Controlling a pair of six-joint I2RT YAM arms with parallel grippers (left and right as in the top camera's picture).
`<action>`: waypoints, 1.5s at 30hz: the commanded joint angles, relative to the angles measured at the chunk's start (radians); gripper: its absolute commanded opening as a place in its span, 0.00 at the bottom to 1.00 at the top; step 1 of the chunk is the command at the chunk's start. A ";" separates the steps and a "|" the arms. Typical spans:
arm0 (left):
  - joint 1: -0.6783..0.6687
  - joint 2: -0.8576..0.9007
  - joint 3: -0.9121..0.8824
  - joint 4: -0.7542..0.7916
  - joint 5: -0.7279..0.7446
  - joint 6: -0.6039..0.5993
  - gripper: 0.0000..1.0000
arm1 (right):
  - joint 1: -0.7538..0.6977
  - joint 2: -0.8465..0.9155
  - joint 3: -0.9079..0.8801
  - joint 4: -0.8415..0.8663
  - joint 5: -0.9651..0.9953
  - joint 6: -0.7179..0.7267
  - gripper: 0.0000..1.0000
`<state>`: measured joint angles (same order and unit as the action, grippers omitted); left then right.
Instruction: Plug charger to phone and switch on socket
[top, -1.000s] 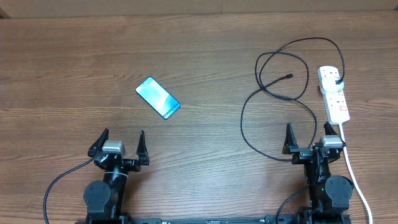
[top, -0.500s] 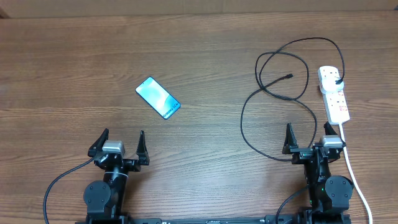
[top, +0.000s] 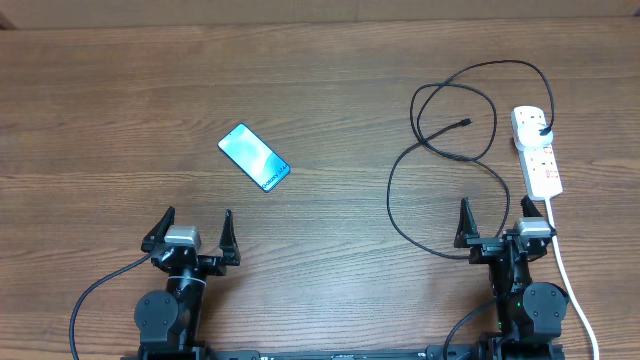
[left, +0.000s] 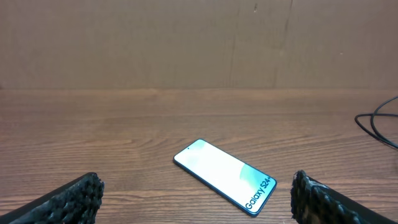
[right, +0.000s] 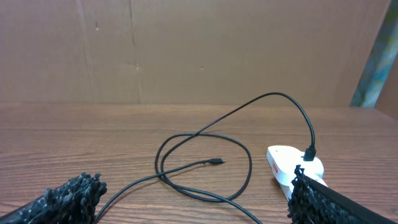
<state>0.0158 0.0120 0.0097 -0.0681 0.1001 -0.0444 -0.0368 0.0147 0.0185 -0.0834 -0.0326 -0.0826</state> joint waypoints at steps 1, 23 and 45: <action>0.010 -0.005 -0.005 -0.003 -0.011 0.023 1.00 | 0.002 -0.012 -0.011 0.002 0.013 -0.004 1.00; 0.010 -0.005 -0.005 -0.003 -0.011 0.023 0.99 | 0.002 -0.012 -0.011 0.002 0.013 -0.004 1.00; 0.010 -0.005 -0.005 -0.004 -0.033 0.023 1.00 | 0.002 -0.012 -0.011 0.002 0.013 -0.004 1.00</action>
<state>0.0158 0.0120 0.0097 -0.0689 0.0837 -0.0444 -0.0368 0.0147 0.0185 -0.0834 -0.0326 -0.0822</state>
